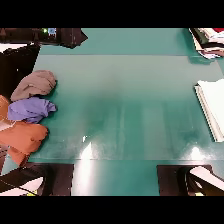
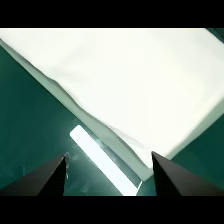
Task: Fold the shirts.
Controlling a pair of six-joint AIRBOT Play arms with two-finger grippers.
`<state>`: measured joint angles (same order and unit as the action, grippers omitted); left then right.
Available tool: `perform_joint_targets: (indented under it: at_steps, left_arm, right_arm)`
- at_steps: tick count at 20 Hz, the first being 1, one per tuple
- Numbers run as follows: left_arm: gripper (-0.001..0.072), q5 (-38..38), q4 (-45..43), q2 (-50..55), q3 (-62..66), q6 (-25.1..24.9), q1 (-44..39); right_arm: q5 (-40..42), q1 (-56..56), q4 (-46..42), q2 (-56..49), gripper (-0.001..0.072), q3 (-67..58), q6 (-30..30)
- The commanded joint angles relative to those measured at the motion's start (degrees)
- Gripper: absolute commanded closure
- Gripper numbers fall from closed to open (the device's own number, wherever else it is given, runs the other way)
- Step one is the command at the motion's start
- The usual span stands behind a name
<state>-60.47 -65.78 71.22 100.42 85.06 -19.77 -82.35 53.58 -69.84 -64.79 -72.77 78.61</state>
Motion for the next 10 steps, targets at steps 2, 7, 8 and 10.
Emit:
perform_joint_targets:
  at_steps: [2,7,8,10]
  left_arm:
    - [0.0679,0.02,-0.02,0.02,0.00,-0.02,0.00]
    - [0.0679,1.18,0.11,0.02,0.00,0.02,0.00]
    - [0.0680,1.46,0.13,0.02,0.00,0.02,0.00]
    - [0.0679,1.57,0.13,0.02,0.00,0.02,0.00]
  right_arm:
    - [1.92,-2.95,1.86,4.07,0.0119,2.47,0.70]
    - [5.51,-23.08,8.44,7.63,0.0169,2.47,0.63]
    - [6.19,-27.43,8.31,8.02,0.0328,2.47,0.59]
    - [7.41,-35.56,8.24,8.22,0.0609,2.45,0.31]
